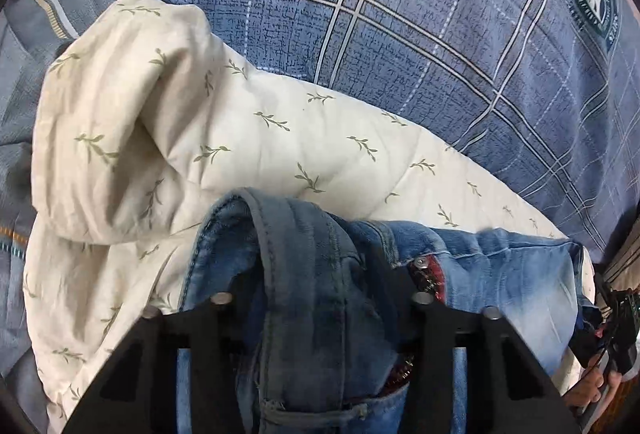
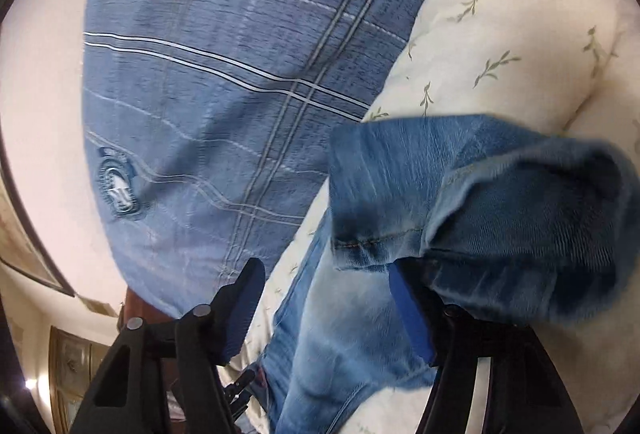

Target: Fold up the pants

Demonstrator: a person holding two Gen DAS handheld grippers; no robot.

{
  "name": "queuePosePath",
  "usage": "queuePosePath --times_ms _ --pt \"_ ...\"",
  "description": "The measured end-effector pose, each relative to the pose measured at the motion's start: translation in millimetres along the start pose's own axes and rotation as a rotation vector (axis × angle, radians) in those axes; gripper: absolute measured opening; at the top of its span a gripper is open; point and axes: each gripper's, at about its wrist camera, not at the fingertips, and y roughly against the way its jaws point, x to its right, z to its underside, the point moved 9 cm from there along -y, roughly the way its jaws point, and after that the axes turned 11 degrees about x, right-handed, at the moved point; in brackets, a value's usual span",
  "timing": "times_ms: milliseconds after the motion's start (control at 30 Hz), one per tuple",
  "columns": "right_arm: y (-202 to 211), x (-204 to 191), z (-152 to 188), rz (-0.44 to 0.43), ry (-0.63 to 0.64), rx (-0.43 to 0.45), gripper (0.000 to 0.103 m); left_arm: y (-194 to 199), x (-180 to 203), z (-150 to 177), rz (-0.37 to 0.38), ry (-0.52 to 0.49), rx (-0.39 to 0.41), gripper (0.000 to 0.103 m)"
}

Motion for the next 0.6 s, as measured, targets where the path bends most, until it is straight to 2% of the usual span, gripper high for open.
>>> queuePosePath --times_ms 67,133,200,233,267,333,433,500,533,567,600 --pt "-2.6 2.6 2.1 0.024 -0.01 0.004 0.064 1.2 1.0 -1.6 0.026 0.015 0.012 0.032" --pt "-0.1 4.4 5.1 0.036 -0.002 0.017 0.063 0.6 3.3 -4.3 0.033 -0.002 0.029 0.031" --pt "3.8 9.5 11.7 0.032 -0.069 -0.006 0.062 -2.3 4.4 -4.4 0.022 -0.012 0.024 0.031" --pt "7.0 10.8 18.4 0.014 -0.099 -0.027 0.062 -4.2 3.4 -3.9 0.015 -0.002 0.02 0.032" --pt "10.5 10.7 22.4 0.019 -0.09 -0.029 0.062 -6.8 1.8 -3.3 0.011 0.02 0.014 0.037" --pt "16.4 12.6 24.2 0.041 -0.076 0.002 0.062 -12.2 3.5 -3.0 0.026 0.047 0.005 0.044" --pt "10.4 18.0 13.1 0.021 -0.158 0.033 0.064 -12.1 6.1 -3.9 0.037 0.05 0.029 0.044" --pt "2.1 23.0 5.0 0.016 -0.202 0.037 0.064 -10.5 9.3 -6.3 0.045 0.038 0.052 0.038" --pt "-1.4 24.0 0.6 0.008 -0.219 0.052 0.064 -10.2 9.2 -8.1 0.047 0.038 0.065 0.027" --pt "-3.7 22.9 -2.5 0.002 -0.224 0.069 0.064 -8.9 8.8 -10.4 0.048 0.044 0.075 0.022" --pt "-4.4 22.1 -5.5 0.0 -0.222 0.091 0.064 -12.3 12.2 -14.0 0.053 0.052 0.082 0.022"
